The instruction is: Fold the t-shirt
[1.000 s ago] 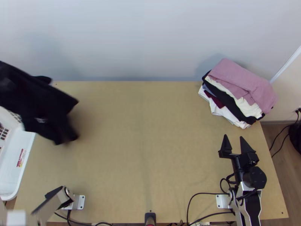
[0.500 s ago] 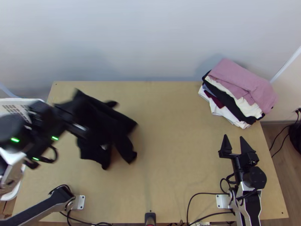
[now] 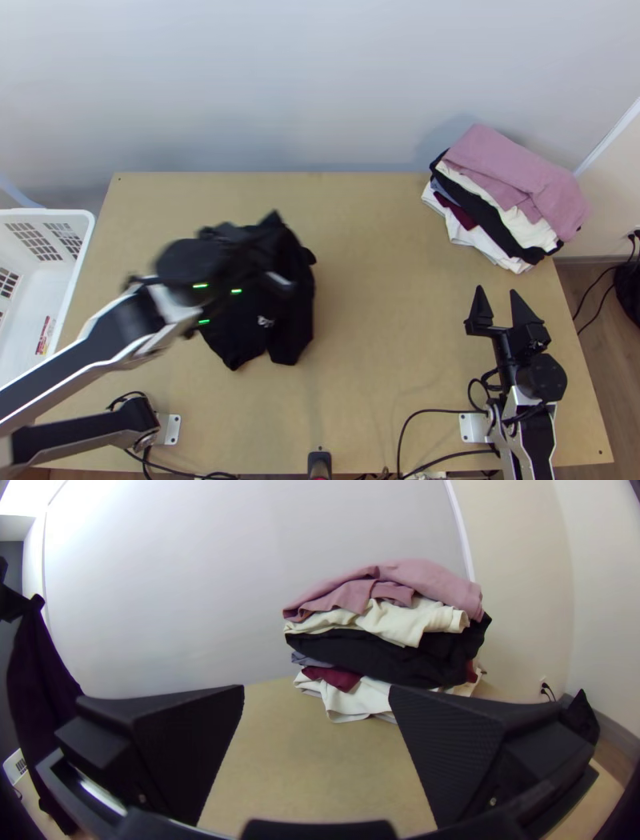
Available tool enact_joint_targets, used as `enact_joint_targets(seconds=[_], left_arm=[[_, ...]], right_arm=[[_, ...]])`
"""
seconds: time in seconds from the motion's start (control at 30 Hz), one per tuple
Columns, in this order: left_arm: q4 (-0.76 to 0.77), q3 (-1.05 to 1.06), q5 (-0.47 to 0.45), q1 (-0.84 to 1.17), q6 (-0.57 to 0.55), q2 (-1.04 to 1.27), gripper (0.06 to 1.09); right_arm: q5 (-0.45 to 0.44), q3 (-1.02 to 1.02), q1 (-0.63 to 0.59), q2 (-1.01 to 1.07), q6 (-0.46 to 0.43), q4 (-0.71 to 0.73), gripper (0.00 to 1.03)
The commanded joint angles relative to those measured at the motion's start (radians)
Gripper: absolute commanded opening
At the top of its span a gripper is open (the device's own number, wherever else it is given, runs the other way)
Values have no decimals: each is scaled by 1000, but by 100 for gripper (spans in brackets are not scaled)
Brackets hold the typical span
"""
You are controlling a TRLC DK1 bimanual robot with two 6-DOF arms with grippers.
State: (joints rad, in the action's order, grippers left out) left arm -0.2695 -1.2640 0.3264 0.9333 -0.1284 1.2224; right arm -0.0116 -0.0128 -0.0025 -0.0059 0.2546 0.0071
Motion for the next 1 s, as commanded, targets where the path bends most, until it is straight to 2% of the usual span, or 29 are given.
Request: enact_joint_targets(seconds=[0.0, 0.37, 0.4, 0.47, 0.5, 0.53, 0.57, 0.83, 0.97], left_arm=[[61, 0, 14, 47, -43, 103, 9], [181, -89, 39, 150, -139, 427, 10], [193, -104, 37, 151, -146, 440, 22], [193, -144, 37, 154, -165, 445, 58], [191, -167, 36, 153, -165, 442, 62], [193, -186, 36, 153, -165, 430, 77], [193, -202, 33, 151, -165, 416, 105], [147, -230, -1, 136, -139, 255, 105], [49, -190, -1, 79, -109, 177, 105]], right_arm=[[-13, 4, -4, 4, 11, -22, 98], [-13, 4, -4, 4, 11, -22, 98], [-13, 4, -4, 4, 11, -22, 98], [-13, 4, -4, 4, 11, -22, 98], [-13, 4, -4, 4, 11, -22, 98], [-13, 4, -4, 4, 11, -22, 98], [-13, 4, -4, 4, 11, -22, 98], [-13, 4, -4, 4, 11, -22, 98], [-13, 4, -4, 4, 11, -22, 98]])
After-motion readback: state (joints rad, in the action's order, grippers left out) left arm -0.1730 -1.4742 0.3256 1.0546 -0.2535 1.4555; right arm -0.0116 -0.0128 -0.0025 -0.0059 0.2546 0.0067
